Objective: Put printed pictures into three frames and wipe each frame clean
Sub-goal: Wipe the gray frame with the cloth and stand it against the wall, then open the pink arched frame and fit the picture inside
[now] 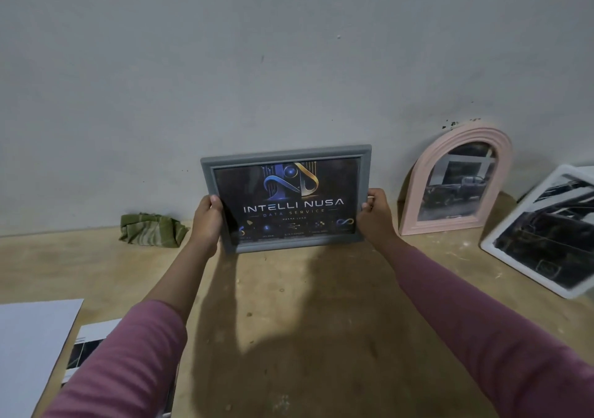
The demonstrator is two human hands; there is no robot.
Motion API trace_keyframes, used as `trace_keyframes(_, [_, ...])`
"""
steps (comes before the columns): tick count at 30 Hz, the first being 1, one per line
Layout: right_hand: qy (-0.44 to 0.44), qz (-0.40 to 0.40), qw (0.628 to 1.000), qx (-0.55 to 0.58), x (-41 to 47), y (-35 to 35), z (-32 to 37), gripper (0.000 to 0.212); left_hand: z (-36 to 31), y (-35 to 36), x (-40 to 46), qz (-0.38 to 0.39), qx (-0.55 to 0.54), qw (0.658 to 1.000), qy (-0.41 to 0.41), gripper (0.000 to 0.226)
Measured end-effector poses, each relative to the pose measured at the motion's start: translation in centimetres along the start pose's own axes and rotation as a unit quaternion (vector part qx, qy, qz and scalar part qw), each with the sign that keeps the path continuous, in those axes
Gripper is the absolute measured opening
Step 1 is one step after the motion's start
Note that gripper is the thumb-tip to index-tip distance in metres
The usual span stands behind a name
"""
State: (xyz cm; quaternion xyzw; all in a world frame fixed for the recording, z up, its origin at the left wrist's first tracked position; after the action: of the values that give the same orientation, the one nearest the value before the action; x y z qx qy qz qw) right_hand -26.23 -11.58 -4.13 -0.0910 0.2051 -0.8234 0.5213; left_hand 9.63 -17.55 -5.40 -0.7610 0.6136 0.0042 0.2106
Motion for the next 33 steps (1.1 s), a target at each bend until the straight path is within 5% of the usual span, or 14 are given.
trace_keyframes(26, [0.048, -0.001, 0.999, 0.018, -1.2, -1.7, -2.1, 0.044, 2.7, 1.1, -5.7, -0.105, -0.017, 0.988, -0.115, 0.049])
trace_keyframes(33, [0.064, -0.075, 0.995, 0.009, -5.2, -6.5, -2.5, 0.041, 0.4, 6.0, -9.0, -0.036, -0.013, 0.995, -0.094, 0.052])
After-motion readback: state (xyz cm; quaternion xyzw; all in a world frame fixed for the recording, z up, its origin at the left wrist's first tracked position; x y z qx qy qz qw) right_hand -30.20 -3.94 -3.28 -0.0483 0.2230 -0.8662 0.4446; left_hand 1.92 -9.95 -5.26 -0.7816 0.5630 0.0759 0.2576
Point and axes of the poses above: each hand's wrist, its own x-axis towards the middle knuckle, its own y-axis out of the palm, z = x × y, the point moved 8 cm from there along x, towards the middle knuckle, and after that the axes turned 1 degree about x, right-handed, at the moved point
